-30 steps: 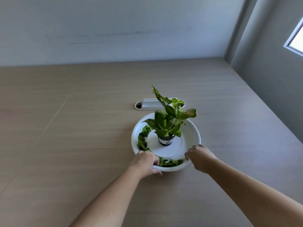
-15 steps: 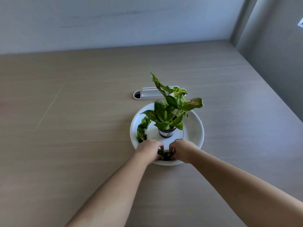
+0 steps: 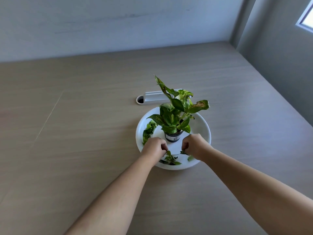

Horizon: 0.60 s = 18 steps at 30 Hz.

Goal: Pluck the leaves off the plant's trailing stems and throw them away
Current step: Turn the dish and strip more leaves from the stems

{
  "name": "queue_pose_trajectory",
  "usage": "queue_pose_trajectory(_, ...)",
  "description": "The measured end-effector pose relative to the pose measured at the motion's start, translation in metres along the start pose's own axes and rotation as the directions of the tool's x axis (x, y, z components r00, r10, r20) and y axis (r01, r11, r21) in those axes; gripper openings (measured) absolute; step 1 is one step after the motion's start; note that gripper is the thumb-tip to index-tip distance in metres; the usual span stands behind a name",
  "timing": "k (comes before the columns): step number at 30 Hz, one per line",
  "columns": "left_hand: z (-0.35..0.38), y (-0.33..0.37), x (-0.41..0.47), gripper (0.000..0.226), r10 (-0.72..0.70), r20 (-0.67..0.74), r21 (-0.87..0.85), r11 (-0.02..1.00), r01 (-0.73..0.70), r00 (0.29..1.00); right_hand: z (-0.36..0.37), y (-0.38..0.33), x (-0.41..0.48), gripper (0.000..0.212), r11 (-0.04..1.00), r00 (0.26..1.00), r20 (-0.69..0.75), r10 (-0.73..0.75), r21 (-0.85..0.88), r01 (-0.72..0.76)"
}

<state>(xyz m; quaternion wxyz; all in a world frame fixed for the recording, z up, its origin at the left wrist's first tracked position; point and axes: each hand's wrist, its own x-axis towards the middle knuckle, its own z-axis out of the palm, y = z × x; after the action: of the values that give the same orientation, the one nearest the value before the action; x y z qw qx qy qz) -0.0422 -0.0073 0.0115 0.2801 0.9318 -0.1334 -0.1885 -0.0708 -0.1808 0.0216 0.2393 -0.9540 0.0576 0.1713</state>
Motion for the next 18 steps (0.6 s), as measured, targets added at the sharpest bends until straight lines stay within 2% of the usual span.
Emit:
queue_pose_trajectory(10,0.006,0.033,-0.028,0.012,-0.005,-0.093,-0.09,0.996,-0.004,0.996,-0.028,0.021,-0.046,0.016,0.968,0.984,-0.13,0.118,0.234,-0.085)
queue_pose_trajectory(13,0.02,0.069,-0.041,0.014,0.022,-0.064,-0.116,0.993,-0.029,0.998,-0.044,0.052,-0.075,0.02,0.95,0.97,-0.174,0.17,0.292,-0.114)
queue_pose_trajectory(18,0.082,0.174,-0.066,0.019,0.178,0.0,-0.113,0.978,-0.177,0.984,-0.076,0.145,-0.163,0.015,0.92,0.922,-0.241,0.303,0.328,-0.216)
